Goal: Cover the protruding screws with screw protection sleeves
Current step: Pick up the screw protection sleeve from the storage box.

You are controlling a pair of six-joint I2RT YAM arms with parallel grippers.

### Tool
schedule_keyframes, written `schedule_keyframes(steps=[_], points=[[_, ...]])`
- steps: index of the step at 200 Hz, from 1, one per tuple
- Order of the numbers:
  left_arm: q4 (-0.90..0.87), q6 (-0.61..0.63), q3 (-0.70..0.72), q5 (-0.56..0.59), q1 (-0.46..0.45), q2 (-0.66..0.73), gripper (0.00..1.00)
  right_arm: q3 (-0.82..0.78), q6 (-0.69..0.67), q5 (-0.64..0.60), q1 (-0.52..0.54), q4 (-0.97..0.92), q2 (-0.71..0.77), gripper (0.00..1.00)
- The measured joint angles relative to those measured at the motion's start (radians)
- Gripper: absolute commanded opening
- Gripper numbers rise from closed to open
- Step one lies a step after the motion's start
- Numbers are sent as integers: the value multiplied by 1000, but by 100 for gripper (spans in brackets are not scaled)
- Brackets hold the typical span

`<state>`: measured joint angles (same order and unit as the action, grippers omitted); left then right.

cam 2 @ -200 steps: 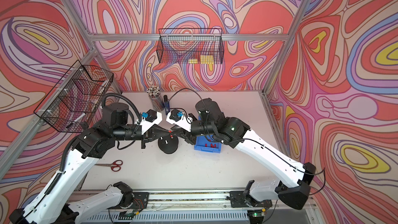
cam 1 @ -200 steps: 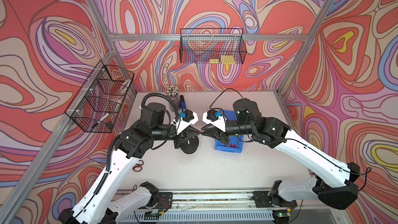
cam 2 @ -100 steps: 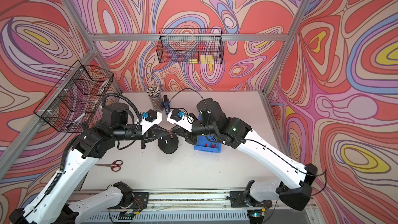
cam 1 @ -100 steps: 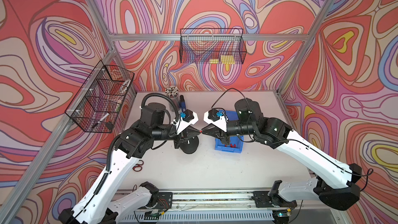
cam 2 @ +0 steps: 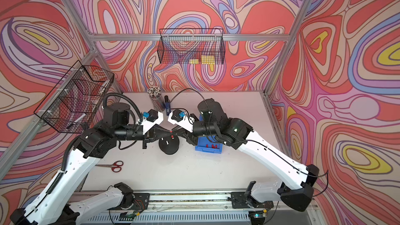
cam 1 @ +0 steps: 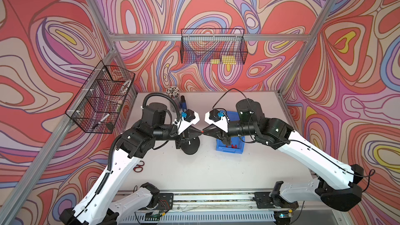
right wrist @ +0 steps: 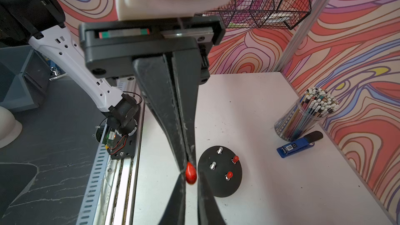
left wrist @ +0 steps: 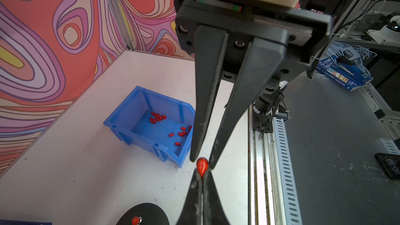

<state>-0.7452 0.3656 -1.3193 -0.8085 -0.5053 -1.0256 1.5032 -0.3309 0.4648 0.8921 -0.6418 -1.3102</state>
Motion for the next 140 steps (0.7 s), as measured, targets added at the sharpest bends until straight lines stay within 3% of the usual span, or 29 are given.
schedule_keyframes(steps=[28, 51, 55, 62, 67, 74, 84, 111, 140], points=[[0, -3, 0, -3, 0, -1, 0, 0, -2, -2, 0, -1, 0, 0], [5, -7, 4, -3, 0, 0, 0, 0, 0, -3, 0, -1, 1, 0], [8, -8, 6, -3, 0, 2, 12, 0, 0, -4, 0, -1, 1, 0], [15, -11, 11, -2, 0, 4, 47, 0, 2, -4, 0, -1, 1, 0], [23, -13, 16, -2, 0, 7, 65, 0, 4, -5, 0, -1, 1, 0], [40, -22, 27, 6, -1, 14, 83, 0, 8, -5, 0, 3, 1, 0], [72, -35, 53, 30, -2, 32, 99, -4, 16, -5, 0, 12, 2, 0], [178, -52, 186, 159, -5, 148, 100, -42, 52, -15, 0, 45, 18, 0], [352, -85, 378, 440, -6, 325, 99, -77, 107, -31, 0, 69, 17, 0]])
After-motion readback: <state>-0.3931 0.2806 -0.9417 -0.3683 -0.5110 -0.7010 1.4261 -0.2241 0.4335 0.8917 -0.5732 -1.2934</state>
